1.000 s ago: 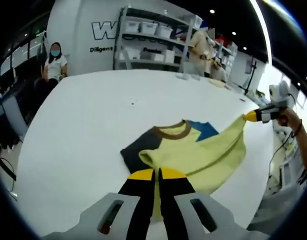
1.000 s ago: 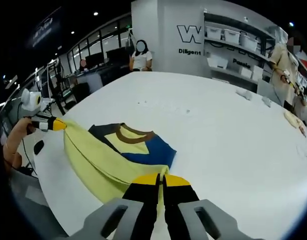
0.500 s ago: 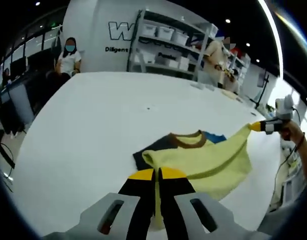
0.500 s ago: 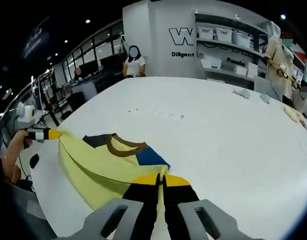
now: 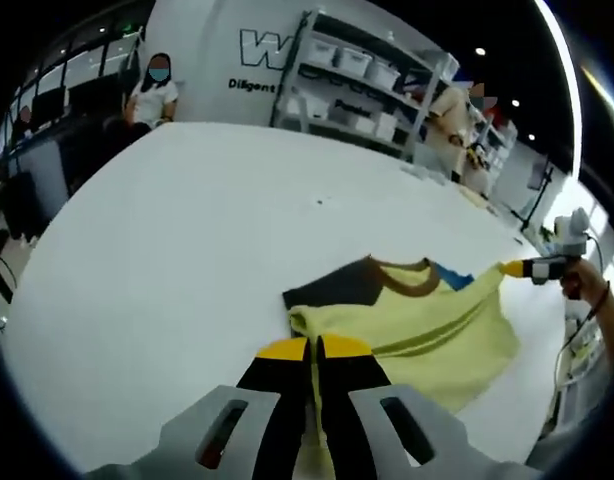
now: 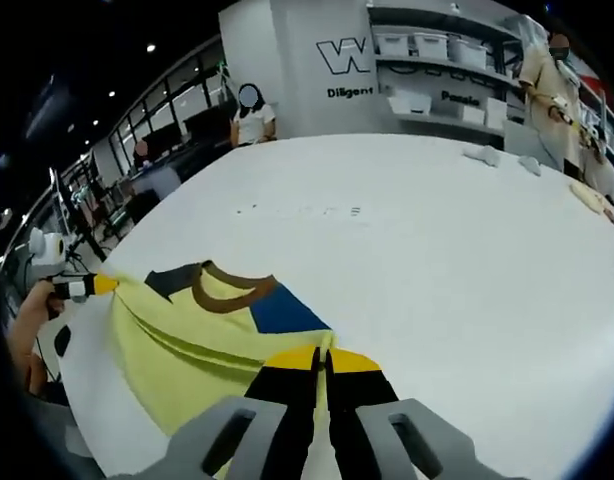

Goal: Fold the garment on the visible template until the final outline fits inside the template.

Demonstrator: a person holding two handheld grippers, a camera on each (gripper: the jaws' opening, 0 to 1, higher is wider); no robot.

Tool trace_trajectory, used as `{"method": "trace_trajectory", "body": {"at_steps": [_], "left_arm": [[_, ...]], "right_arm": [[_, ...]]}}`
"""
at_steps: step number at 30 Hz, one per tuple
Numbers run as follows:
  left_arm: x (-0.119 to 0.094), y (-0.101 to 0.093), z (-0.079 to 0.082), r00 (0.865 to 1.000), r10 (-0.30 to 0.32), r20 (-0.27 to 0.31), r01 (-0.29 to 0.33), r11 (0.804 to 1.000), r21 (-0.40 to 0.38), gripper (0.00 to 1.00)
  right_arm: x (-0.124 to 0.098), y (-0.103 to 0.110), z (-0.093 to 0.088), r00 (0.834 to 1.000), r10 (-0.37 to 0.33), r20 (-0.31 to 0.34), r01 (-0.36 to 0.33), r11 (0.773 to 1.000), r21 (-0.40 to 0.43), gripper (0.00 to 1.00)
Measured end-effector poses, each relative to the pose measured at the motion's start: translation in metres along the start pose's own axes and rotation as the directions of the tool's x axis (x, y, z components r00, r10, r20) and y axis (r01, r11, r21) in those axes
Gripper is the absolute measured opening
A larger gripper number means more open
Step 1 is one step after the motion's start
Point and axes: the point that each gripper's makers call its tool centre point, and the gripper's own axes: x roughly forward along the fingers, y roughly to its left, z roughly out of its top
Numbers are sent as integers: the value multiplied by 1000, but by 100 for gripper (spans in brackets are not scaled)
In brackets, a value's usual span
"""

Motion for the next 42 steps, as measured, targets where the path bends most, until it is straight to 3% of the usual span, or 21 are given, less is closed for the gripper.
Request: {"method": "trace_trajectory", "body": {"at_steps": [10, 18, 22, 25, 31, 35, 42], "left_arm": [[14, 7, -12, 1000, 14, -25, -14, 1000, 12, 0], [19, 7, -8, 1000, 18, -15, -16, 998, 68, 0], [16, 4, -8, 1000, -4, -19, 7, 986, 168, 1], [14, 2, -7, 999, -26, -22, 30, 980, 197, 4], [12, 0, -7, 998, -51, -37, 58, 976, 209, 10], [14, -2, -4, 997, -59, -44, 67, 975, 211, 1], [11, -3, 11, 997, -68, -27, 72, 976, 206, 0]], "right_arm": [[13, -7, -21, 998, -19, -51, 21, 999, 36, 0], [20, -8, -33, 995, -34, -90, 37, 999, 28, 0], [21, -8, -32, 996, -33, -84, 37, 999, 36, 0], [19, -6, -30, 997, -29, -78, 32, 999, 38, 0], [17, -4, -29, 997, -20, -78, 23, 999, 32, 0], [17, -3, -29, 997, -18, -79, 21, 999, 29, 0], [13, -2, -28, 997, -16, -78, 18, 1000, 22, 0]]}}
